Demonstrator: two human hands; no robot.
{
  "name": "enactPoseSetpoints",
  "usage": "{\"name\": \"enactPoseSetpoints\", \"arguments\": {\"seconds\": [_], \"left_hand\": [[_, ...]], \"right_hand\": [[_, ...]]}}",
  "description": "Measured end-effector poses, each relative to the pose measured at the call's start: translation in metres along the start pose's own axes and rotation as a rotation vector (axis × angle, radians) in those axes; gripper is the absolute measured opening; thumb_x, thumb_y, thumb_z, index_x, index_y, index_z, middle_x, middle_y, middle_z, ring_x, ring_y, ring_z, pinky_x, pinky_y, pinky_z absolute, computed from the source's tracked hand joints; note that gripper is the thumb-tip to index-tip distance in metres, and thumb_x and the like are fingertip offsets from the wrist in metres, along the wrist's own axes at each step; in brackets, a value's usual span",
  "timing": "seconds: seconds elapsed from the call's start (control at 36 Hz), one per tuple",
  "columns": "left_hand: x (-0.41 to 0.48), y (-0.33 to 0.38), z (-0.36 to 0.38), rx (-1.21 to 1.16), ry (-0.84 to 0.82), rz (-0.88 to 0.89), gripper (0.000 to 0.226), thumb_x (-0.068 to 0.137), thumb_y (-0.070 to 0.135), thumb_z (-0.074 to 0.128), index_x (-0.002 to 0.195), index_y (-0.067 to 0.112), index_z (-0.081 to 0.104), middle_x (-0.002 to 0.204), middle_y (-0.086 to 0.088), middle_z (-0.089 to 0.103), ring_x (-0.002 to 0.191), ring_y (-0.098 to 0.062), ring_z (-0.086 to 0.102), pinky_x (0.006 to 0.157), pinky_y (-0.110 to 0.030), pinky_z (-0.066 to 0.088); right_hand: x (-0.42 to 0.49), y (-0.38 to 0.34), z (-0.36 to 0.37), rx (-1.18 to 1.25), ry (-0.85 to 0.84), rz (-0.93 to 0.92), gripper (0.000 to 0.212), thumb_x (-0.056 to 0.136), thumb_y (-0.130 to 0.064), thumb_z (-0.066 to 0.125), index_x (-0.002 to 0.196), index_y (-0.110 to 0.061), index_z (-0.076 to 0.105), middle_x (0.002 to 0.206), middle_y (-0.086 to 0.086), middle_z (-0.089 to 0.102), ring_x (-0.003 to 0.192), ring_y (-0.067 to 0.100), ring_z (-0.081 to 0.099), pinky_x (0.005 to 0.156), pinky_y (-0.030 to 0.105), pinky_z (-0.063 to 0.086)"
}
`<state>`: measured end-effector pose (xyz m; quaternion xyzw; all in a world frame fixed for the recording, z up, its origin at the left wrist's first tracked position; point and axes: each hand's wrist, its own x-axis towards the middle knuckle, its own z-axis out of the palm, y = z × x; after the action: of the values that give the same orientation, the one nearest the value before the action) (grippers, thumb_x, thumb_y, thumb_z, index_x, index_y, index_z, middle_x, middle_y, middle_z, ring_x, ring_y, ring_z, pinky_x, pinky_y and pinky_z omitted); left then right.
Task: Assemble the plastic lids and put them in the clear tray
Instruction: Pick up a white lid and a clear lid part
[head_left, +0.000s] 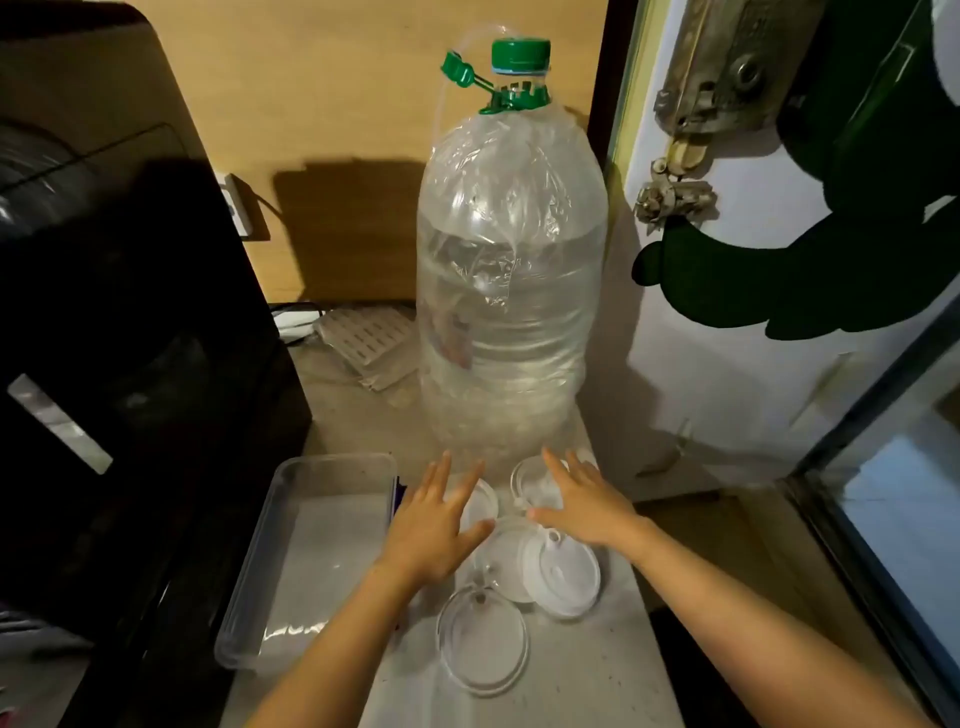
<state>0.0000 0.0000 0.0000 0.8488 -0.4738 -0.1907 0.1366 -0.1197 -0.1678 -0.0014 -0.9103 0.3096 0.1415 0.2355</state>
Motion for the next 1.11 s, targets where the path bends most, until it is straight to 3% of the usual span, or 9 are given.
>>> {"name": "enactPoseSetpoints", "arguments": {"seconds": [0.17,0.31,0.5,0.75,0.83,0.94,1.11], "left_hand": [[-0.003,0.001,-0.002,-0.075,0.022,0.003,0.069,0.088,0.051,0.044,0.14,0.038,0.0,0.155,-0.009,-0.009,0.135,-0.03,0.03,0.114,-0.045,0.011],[-0.006,-0.001,-0.002,-0.127,0.062,0.004,0.075,0.087,0.045,0.051,0.141,0.036,-0.001,0.156,-0.008,-0.007,0.142,-0.026,0.002,0.114,-0.041,0.013],[-0.013,-0.001,-0.001,-0.2,0.055,-0.023,0.077,0.086,0.043,0.054,0.14,0.039,-0.001,0.156,-0.005,-0.006,0.142,-0.026,0.004,0.113,-0.043,0.02],[-0.011,-0.001,0.002,-0.37,0.052,-0.022,0.081,0.084,0.038,0.059,0.14,0.039,0.001,0.156,-0.003,-0.003,0.142,-0.021,0.004,0.112,-0.04,0.022],[-0.009,-0.001,-0.001,-0.514,0.059,-0.007,0.083,0.082,0.033,0.064,0.141,0.035,0.005,0.156,-0.001,0.001,0.142,-0.016,0.001,0.108,-0.031,0.018],[-0.004,0.0,-0.006,-0.662,0.049,-0.005,0.095,0.073,0.039,0.071,0.141,0.033,0.005,0.155,-0.002,0.009,0.141,-0.017,0.009,0.111,-0.034,0.016],[0.0,0.009,-0.016,-0.972,-0.044,0.011,0.11,0.051,0.044,0.079,0.129,0.056,0.003,0.145,0.009,0.019,0.139,-0.013,0.015,0.106,-0.031,0.023]], "right_hand": [[0.023,-0.001,-0.011,0.177,-0.013,0.058,0.105,0.073,-0.042,0.071,0.148,-0.024,-0.001,0.159,0.007,0.003,0.144,0.03,0.015,0.113,0.045,0.028],[0.042,-0.003,-0.012,0.131,-0.059,0.093,0.112,0.067,-0.037,0.078,0.148,-0.023,0.002,0.159,0.008,0.007,0.144,0.032,0.016,0.113,0.043,0.029],[0.051,-0.004,-0.009,0.106,-0.106,0.11,0.116,0.064,-0.037,0.081,0.149,-0.018,0.003,0.158,0.007,0.015,0.143,0.03,0.02,0.113,0.04,0.03],[0.046,-0.003,-0.011,0.072,-0.049,0.077,0.095,0.062,-0.037,0.08,0.141,-0.017,0.031,0.145,0.009,0.039,0.129,0.029,0.043,0.1,0.038,0.043],[0.042,-0.005,-0.019,0.057,-0.02,0.061,0.096,0.067,-0.036,0.076,0.145,-0.017,0.023,0.151,0.008,0.032,0.135,0.028,0.036,0.104,0.037,0.04],[0.031,-0.016,-0.041,0.089,0.036,0.033,0.099,0.069,-0.041,0.075,0.147,-0.019,0.018,0.154,0.004,0.027,0.137,0.026,0.034,0.105,0.036,0.038],[0.003,-0.048,-0.07,0.287,0.121,-0.095,0.102,0.063,-0.044,0.079,0.145,-0.019,0.023,0.149,0.006,0.037,0.133,0.023,0.04,0.102,0.033,0.038]]}}
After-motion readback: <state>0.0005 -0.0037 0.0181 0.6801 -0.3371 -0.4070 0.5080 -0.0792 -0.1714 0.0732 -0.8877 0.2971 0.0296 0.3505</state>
